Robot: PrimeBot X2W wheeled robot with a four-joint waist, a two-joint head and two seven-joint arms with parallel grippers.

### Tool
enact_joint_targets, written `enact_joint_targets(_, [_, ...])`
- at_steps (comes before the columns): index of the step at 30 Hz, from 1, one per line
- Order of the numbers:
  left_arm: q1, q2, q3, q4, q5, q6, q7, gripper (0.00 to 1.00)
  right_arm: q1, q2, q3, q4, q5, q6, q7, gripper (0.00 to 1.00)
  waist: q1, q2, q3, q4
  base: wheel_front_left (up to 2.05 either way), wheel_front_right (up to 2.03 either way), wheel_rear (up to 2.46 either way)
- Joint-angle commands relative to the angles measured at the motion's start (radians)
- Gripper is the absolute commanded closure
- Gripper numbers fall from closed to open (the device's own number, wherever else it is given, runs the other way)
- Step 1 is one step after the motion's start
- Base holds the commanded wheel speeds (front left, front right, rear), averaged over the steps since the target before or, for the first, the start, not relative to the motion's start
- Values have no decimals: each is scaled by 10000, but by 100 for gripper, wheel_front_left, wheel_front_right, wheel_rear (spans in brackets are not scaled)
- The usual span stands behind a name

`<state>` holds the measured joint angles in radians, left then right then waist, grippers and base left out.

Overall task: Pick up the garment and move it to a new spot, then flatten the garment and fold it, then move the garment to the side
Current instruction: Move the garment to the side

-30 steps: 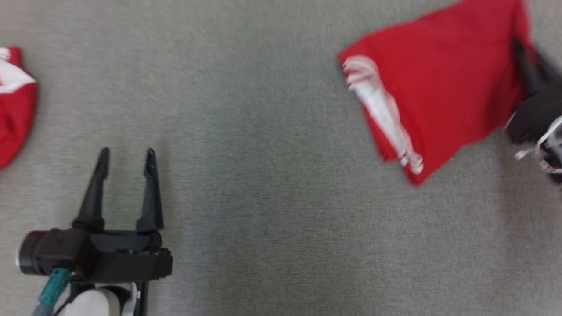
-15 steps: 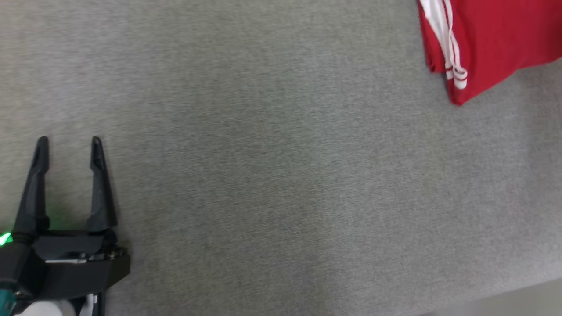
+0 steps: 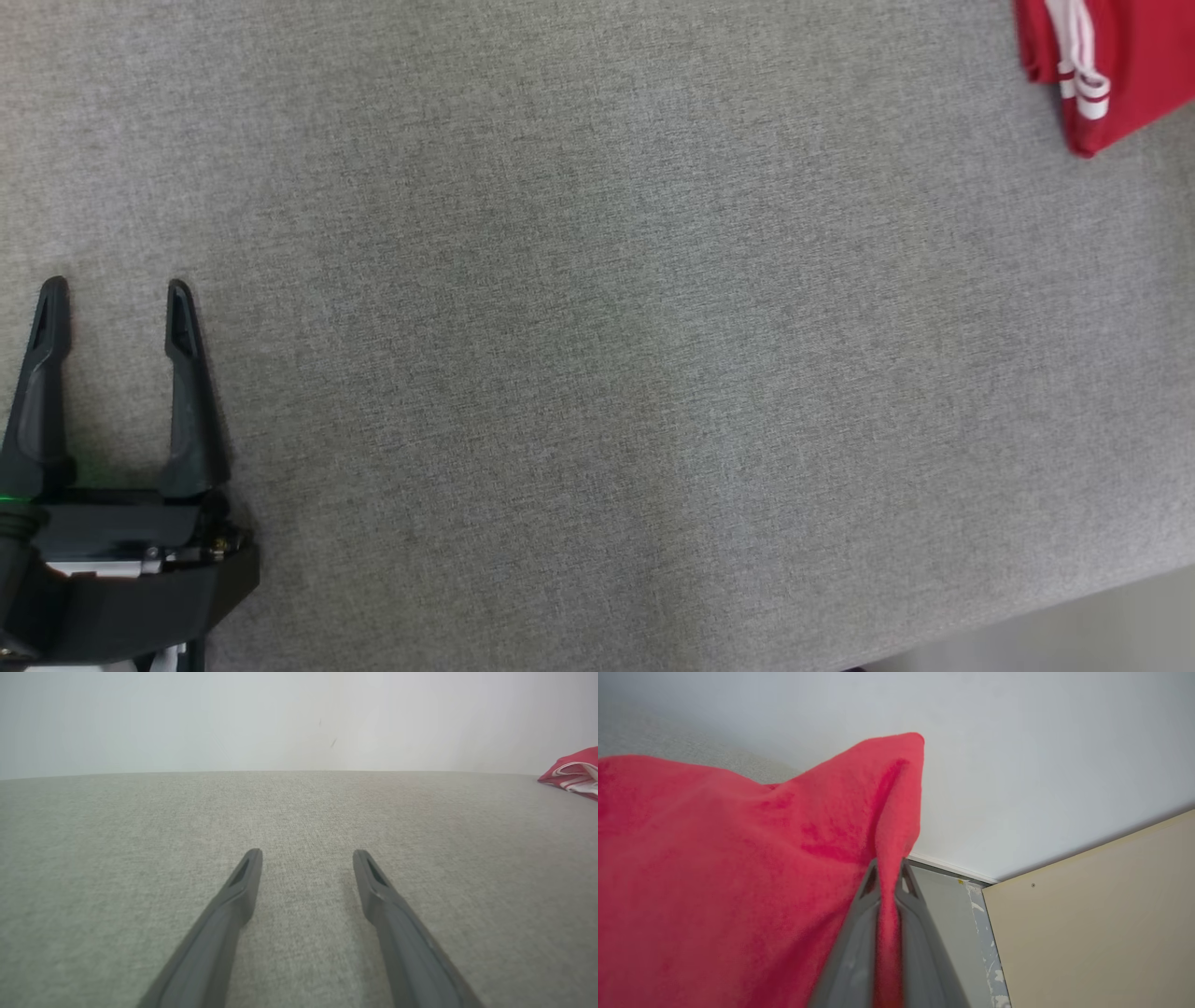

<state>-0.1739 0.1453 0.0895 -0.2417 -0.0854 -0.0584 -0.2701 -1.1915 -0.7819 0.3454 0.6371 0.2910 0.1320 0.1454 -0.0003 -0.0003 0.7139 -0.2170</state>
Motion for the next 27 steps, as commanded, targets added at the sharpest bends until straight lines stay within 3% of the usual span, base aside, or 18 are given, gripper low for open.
enact_joint_targets(1, [-56,-109,-174,565,2,20,107,0,-111,-79,-49,123,-108,-26,53,100,3,3,7,17,0,0,0])
enact_joint_targets(2, [-62,-111,-172,578,-4,23,107,0,-171,-68,-65,211,-233,-26,60,100,3,3,8,21,0,0,0])
enact_joint_targets(3, [-66,-110,-173,589,-14,22,107,0,-244,-60,-74,241,-339,-26,-60,91,3,3,8,26,0,0,0])
enact_joint_targets(4, [-82,-120,-170,608,-22,35,107,0,-296,-22,-85,296,-372,-26,-147,67,3,3,5,33,0,0,0])
enact_joint_targets(5, [-97,-126,-166,632,-36,28,107,0,-310,25,-81,383,-419,-26,-180,7,3,3,-4,38,0,0,0])
enact_joint_targets(6, [-111,-126,-159,656,-56,40,107,0,-328,48,-68,469,-481,-26,-213,0,3,3,-15,41,0,0,0])
enact_joint_targets(18, [-6,-484,-196,1055,-313,68,103,0,-190,453,-34,444,-718,-26,-1143,0,3,3,-1191,469,0,0,0])
enact_joint_targets(23, [220,-641,-93,1306,-465,120,61,0,372,978,-219,60,-556,-26,-1950,0,3,3,-2230,892,0,0,0])
enact_joint_targets(27, [505,-780,24,1488,-618,181,60,0,1154,1767,-475,-340,-536,-26,-2622,0,3,3,-2957,1107,0,0,0])
